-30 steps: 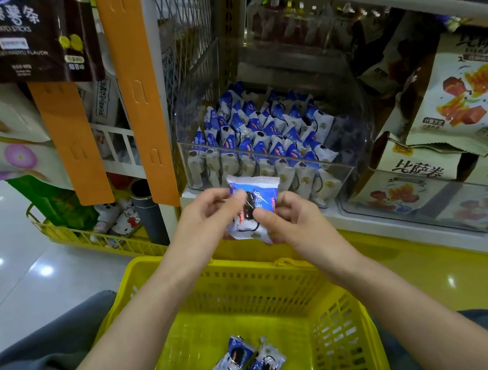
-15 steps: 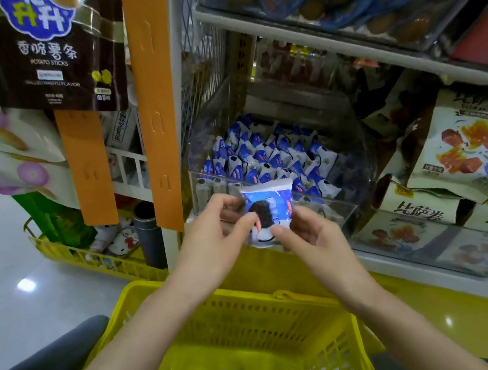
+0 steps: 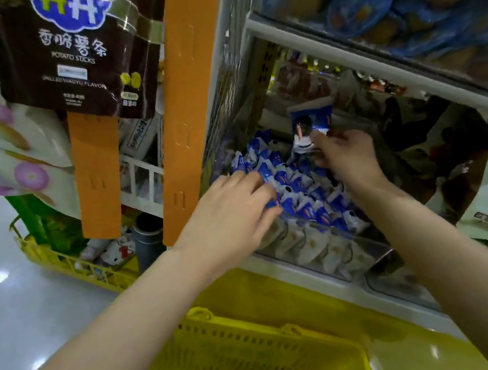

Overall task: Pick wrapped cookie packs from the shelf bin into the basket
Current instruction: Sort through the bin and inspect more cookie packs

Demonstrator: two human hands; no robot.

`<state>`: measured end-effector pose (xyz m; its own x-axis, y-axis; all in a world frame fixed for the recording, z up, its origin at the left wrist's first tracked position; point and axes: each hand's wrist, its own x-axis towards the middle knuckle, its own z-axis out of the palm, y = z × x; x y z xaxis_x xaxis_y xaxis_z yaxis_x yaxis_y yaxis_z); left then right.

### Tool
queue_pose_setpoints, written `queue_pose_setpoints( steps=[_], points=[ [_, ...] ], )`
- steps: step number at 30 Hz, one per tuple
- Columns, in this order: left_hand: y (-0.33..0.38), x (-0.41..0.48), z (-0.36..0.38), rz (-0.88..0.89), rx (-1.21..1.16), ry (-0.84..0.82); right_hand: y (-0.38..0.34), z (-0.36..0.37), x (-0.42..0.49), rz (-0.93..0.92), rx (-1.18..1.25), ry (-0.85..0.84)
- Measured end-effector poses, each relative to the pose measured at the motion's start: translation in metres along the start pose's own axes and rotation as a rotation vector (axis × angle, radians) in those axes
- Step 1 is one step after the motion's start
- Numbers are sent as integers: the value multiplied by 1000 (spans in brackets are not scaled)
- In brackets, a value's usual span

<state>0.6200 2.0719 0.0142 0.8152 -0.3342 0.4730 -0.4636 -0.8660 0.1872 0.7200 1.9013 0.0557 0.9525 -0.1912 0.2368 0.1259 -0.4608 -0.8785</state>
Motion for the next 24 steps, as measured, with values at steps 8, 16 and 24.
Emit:
queue_pose_setpoints(
  steps=[8,16,24],
  points=[
    [-14,-3,14,8,3,43,27,44,87,34,-416,-5],
    [-15,-3,21,24,-2,140,44,49,93,-2,-560,-128],
    [-14,-3,22,26,9,170,46,56,90,3,-541,-330]
  ],
)
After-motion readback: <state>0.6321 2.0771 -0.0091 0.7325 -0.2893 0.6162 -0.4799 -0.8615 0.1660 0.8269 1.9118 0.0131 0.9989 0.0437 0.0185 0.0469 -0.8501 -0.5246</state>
